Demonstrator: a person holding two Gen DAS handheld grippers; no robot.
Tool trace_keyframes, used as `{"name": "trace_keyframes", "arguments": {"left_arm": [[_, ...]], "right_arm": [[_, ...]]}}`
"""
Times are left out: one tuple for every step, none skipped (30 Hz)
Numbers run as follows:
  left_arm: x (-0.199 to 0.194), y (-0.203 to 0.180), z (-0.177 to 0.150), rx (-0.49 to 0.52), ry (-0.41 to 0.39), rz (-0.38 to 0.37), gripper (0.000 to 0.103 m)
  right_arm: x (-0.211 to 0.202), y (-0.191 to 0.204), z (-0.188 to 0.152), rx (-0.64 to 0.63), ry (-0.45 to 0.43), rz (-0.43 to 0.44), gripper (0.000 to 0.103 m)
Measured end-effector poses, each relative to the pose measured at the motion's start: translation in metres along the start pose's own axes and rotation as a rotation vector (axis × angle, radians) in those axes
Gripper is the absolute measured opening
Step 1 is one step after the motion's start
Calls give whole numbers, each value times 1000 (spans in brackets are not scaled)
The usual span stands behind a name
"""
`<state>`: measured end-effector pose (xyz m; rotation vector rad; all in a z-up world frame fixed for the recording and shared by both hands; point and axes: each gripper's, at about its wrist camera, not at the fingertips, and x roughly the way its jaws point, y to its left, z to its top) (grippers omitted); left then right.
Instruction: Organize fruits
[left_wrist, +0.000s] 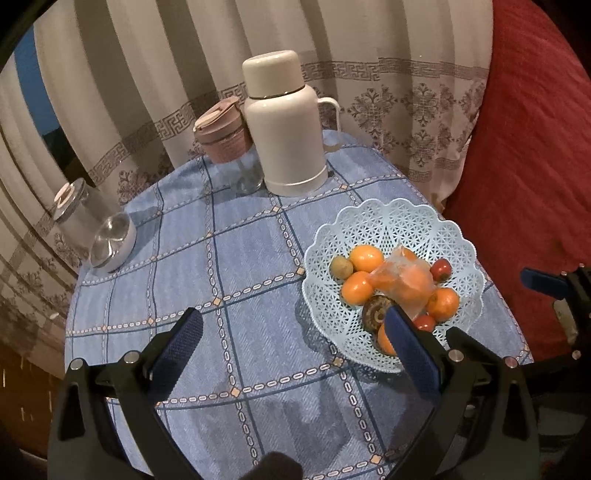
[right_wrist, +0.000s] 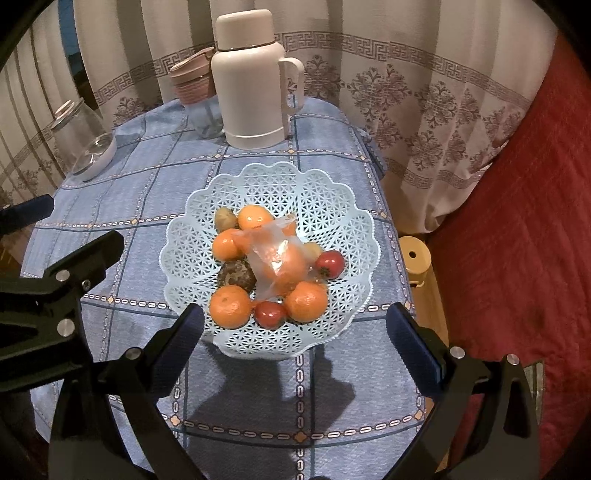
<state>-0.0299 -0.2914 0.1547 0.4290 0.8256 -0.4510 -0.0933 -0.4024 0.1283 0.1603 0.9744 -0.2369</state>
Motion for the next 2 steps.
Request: {"name": "trace_keyframes", "arguments": {"left_arm": [[0, 3, -1, -8, 5, -1, 98], [0, 4, -2, -11, 6, 0, 98]], "right_arm": [[0, 1, 0, -1, 0, 0, 100], [0, 3, 0, -3, 1, 0, 100]]}}
